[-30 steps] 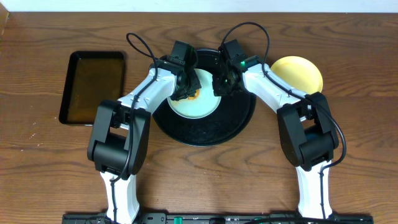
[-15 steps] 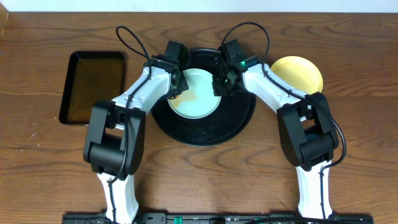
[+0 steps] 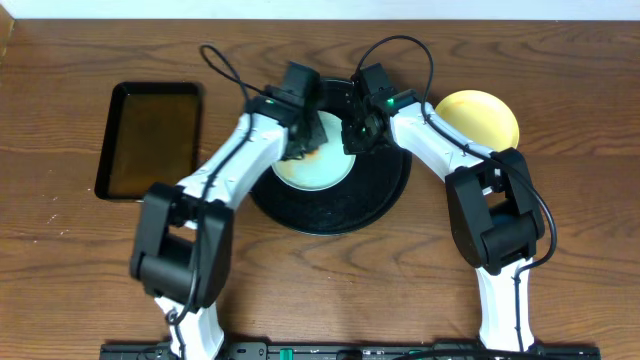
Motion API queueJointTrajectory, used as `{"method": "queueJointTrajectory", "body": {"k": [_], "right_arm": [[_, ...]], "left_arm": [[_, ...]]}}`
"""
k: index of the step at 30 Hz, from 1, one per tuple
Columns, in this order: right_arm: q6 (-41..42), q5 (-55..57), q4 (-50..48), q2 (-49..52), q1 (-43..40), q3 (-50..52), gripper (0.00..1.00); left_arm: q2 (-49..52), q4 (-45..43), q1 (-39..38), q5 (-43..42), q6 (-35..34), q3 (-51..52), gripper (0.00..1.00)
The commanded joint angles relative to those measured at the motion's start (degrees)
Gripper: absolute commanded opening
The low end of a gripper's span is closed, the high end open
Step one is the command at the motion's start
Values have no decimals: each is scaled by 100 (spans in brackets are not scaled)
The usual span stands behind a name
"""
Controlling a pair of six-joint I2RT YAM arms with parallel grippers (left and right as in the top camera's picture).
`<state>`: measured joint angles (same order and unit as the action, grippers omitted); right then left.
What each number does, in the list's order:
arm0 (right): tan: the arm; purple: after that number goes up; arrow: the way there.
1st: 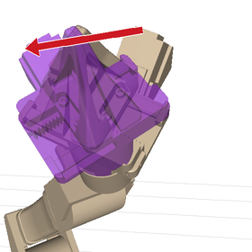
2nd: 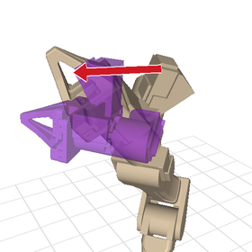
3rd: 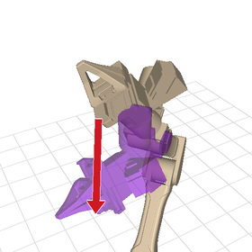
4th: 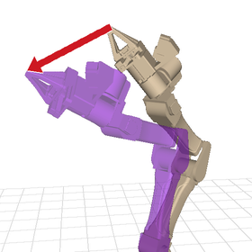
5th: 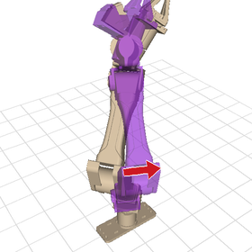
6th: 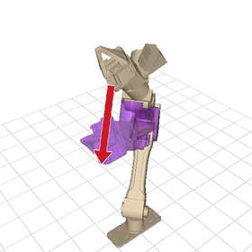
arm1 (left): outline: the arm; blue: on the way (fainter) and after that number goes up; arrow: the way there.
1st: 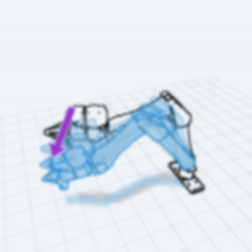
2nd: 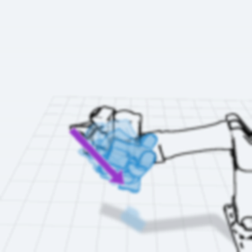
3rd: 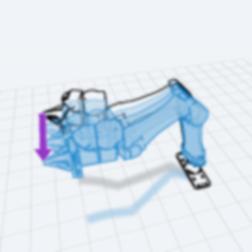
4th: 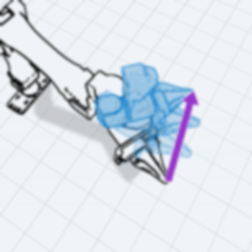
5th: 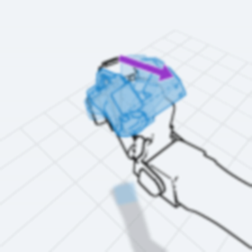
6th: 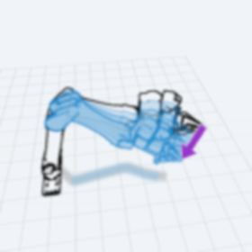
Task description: Clean dirty plates on tray and stack at the side
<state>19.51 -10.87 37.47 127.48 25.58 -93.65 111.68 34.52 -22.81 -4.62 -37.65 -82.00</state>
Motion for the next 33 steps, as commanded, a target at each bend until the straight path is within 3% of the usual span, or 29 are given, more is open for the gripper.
{"method": "queueJointTrajectory", "body": {"k": [1,8,16,24,33], "right_arm": [[17,334,90,282,0,83,1],[15,337,109,282,0,83,1],[15,337,109,282,0,83,1],[15,361,114,282,0,83,1],[13,442,127,282,0,83,1]], "left_arm": [[369,-57,-205,-118,-164,46,8],[568,-46,-85,319,-31,46,8],[568,584,278,831,212,57,8],[479,555,645,1005,756,-210,8],[-1158,662,730,1021,960,-332,7]]}}
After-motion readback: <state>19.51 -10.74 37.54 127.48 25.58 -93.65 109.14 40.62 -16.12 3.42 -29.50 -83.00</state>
